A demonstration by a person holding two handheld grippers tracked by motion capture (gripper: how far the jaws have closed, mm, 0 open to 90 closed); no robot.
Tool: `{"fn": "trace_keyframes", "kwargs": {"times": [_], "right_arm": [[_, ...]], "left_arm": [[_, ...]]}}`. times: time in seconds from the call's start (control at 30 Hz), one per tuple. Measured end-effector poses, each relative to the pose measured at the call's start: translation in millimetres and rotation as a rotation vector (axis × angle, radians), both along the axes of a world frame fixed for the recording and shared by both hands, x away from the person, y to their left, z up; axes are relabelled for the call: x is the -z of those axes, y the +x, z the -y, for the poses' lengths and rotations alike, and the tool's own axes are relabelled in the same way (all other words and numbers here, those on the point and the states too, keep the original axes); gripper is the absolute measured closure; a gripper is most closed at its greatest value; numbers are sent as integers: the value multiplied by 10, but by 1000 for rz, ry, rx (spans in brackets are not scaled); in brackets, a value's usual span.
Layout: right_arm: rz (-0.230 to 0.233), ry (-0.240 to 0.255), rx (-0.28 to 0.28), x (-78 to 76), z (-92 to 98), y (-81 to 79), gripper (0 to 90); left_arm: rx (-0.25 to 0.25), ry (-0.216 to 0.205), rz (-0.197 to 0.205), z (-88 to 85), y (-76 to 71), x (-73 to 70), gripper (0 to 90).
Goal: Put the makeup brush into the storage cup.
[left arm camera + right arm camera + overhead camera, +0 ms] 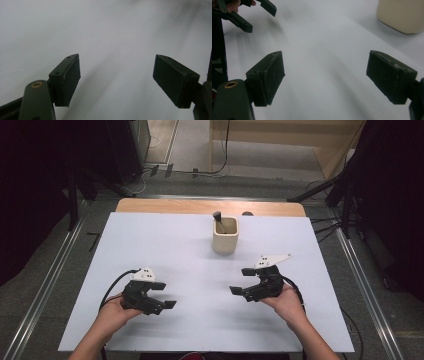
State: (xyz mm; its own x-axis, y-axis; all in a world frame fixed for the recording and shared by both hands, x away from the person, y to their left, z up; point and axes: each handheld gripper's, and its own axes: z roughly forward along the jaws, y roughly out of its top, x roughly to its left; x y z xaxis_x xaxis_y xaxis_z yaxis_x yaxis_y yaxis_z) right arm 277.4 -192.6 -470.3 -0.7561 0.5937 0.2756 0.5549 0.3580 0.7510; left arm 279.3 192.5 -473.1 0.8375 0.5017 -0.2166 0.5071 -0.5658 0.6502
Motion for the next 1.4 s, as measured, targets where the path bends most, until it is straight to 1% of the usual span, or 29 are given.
{"fn": "trace_keyframes", "kwargs": {"times": [0.17,0.27,0.3,0.37,0.5,0.7,1.0,1.03,1.17,1.4], "right_arm": [[1,-6,6,28,93,-37,158],[-2,-13,8,34,113,-57,158],[8,-30,7,34,132,-78,158],[13,-36,2,36,155,-92,159],[4,-34,-1,55,219,-123,160],[9,-39,-11,66,273,-167,162],[5,-44,0,96,358,-229,163],[-1,-44,5,98,382,-243,164],[8,-47,7,99,414,-266,169],[6,-47,16,112,475,-289,171]], "left_arm": [[3,2,-1,6,-6,2,231],[4,2,-1,7,-7,3,230],[5,2,-3,8,-9,3,231],[9,0,-2,8,-10,0,230],[12,1,1,7,-15,-2,230],[13,2,2,5,-16,-2,230],[15,0,5,6,-29,-4,230],[15,1,6,7,-28,-3,230],[17,2,8,8,-27,-2,230],[18,-4,11,3,-27,-4,230]]}}
